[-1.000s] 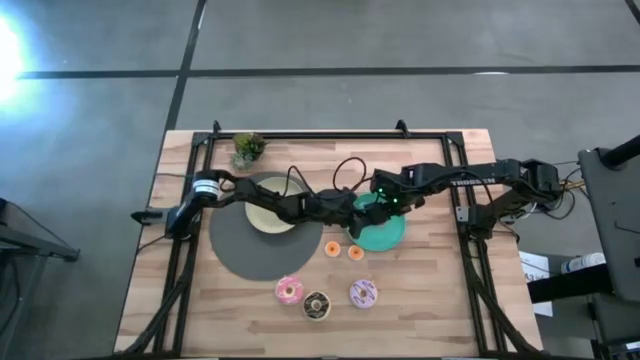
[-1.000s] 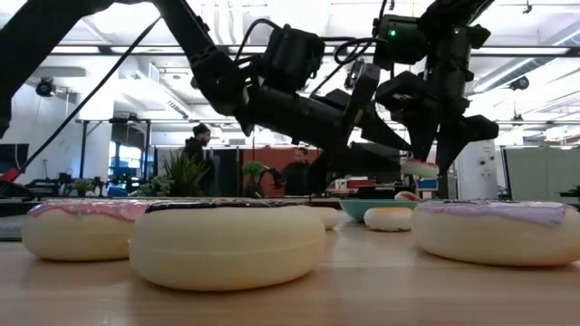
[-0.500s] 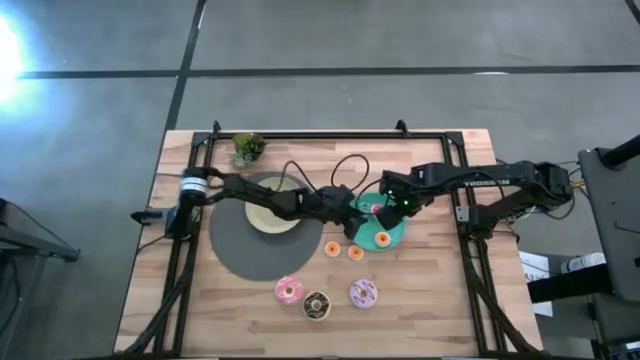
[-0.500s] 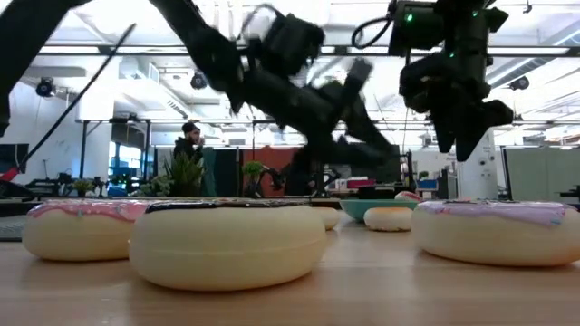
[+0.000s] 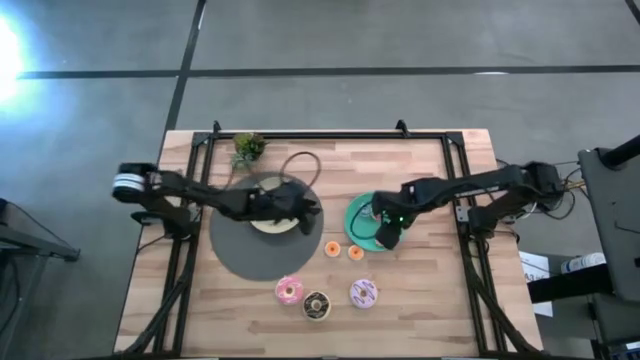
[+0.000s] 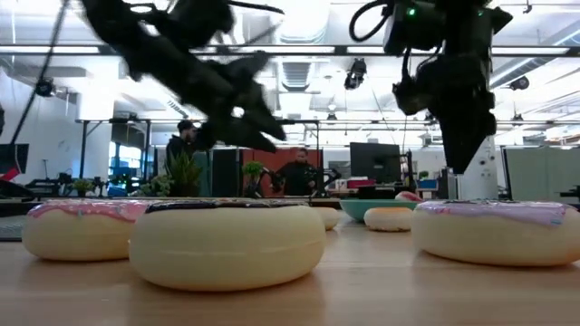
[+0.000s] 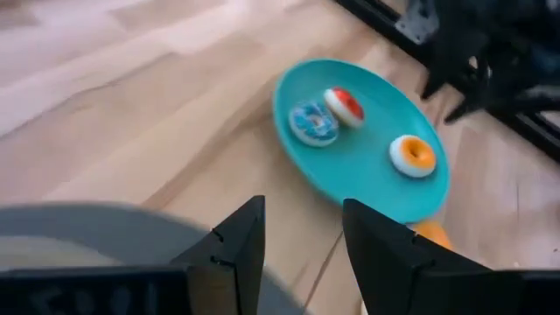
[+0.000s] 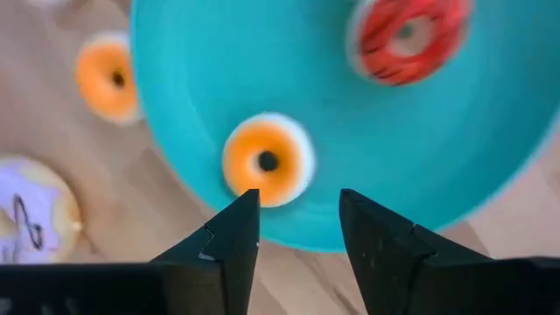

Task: Pick & Place donuts
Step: Put the small right red donut on the light blue plate

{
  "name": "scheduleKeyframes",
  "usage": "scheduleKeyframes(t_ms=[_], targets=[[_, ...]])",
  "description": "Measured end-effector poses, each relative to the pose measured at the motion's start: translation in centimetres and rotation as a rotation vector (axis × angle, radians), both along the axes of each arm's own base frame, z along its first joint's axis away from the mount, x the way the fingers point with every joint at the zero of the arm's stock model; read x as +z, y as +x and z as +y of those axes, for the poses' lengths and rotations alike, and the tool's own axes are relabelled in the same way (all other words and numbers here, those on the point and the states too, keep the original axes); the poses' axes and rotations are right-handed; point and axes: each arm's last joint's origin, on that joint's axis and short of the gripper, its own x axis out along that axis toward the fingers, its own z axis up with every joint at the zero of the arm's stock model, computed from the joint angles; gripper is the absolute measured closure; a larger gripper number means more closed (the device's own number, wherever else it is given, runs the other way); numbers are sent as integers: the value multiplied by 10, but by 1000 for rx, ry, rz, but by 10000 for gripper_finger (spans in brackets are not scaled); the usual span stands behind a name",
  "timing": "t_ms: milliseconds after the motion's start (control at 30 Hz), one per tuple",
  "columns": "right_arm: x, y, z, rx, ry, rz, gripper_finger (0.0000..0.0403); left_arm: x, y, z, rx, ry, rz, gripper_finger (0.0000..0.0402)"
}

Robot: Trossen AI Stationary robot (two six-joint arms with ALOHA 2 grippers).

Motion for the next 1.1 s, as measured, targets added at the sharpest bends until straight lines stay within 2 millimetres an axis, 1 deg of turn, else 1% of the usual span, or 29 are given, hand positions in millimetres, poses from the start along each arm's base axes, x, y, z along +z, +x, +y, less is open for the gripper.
scheduleKeyframes(t_ms=[67,167,300,367,467,567,667,733,833,900,1000,1100], targets=[[-1,5,8,39,-1,-1,260,1,-16,1,52,-11,-22,273],[-4,9,15,22,8,14,267,0,-34,2,119,-28,-40,273],[-17,12,15,-54,18,77,273,0,-49,2,157,-46,-67,273],[-17,17,20,-39,37,57,275,-2,-53,2,158,-47,-62,273],[-7,27,28,-52,22,23,276,-3,-55,2,161,-52,-68,273],[-4,33,28,-115,15,37,276,-4,-56,2,161,-55,-63,273],[0,42,29,-130,24,22,276,-2,-55,2,158,-55,-67,273],[-6,47,31,-123,24,67,275,-2,-55,2,155,-49,-65,273],[-23,51,32,-124,3,213,275,-2,-55,2,155,-49,-63,273],[-28,56,34,-107,-10,262,273,-3,-55,2,155,-50,-60,273],[-31,67,39,-62,-15,262,263,-4,-56,2,156,-52,-48,273],[-28,78,41,-44,-19,240,250,-5,-56,2,156,-53,-42,273]])
